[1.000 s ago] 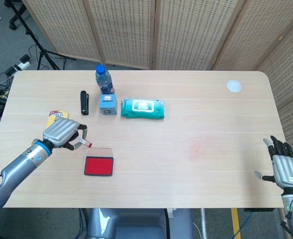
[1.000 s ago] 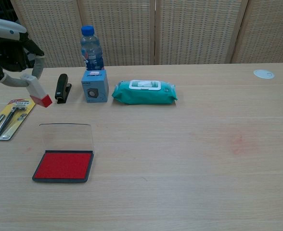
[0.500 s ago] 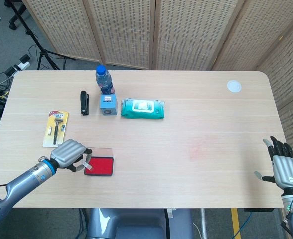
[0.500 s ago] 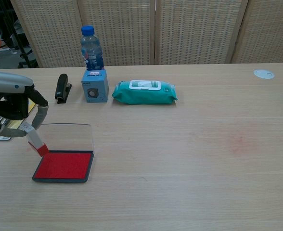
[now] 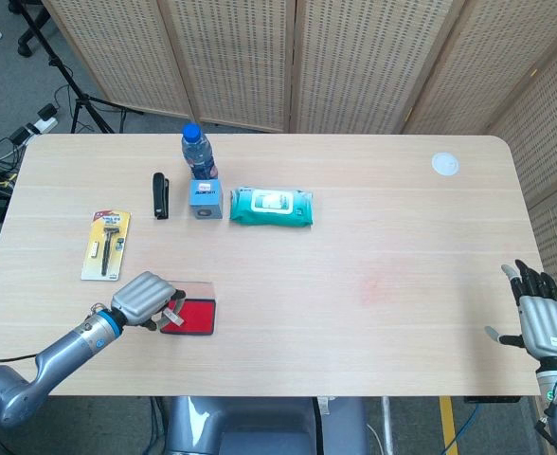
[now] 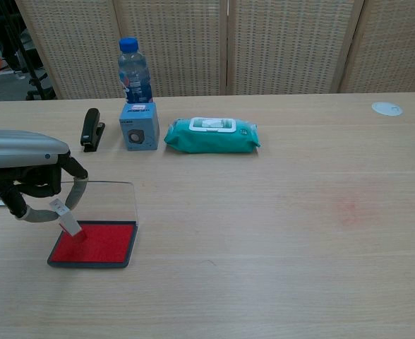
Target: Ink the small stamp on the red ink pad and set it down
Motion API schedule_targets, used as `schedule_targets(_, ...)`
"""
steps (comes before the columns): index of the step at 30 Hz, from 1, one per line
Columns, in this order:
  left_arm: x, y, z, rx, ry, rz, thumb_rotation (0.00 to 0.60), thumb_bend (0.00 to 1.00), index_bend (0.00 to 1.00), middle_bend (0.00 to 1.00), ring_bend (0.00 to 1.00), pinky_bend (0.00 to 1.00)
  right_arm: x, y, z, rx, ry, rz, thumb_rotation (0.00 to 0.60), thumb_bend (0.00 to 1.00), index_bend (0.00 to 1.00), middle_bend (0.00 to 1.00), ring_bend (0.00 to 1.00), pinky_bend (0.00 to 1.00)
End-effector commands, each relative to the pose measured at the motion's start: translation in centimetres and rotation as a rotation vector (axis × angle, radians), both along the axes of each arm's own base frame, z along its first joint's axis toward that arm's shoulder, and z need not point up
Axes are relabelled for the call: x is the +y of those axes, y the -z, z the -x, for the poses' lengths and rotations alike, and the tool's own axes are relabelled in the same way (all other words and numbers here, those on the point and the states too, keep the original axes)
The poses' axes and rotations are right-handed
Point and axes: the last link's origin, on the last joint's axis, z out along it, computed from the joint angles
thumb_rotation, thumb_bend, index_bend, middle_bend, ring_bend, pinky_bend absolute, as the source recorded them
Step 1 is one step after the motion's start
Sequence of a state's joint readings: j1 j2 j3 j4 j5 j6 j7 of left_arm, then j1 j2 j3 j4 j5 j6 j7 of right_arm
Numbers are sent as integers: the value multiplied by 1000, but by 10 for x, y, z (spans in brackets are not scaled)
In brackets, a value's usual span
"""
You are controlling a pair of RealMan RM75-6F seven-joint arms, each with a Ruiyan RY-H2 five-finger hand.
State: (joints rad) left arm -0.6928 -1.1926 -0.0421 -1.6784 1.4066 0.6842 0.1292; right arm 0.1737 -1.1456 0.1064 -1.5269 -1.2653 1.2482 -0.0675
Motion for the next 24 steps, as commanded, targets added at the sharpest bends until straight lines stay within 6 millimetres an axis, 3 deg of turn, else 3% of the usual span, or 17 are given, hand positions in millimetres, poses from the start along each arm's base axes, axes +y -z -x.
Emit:
schedule_targets(1,-1,7,-1,8,23,-34,600,402,622,1000,1000,962,0,0,0,0,1,0,600,0,0,0,0,0)
schedule_targets(24,2,32,12,-23,-45,-24,600,405,624,1000,1000,962,0,-2,2,-9,7,1,600,0,0,0,0,0)
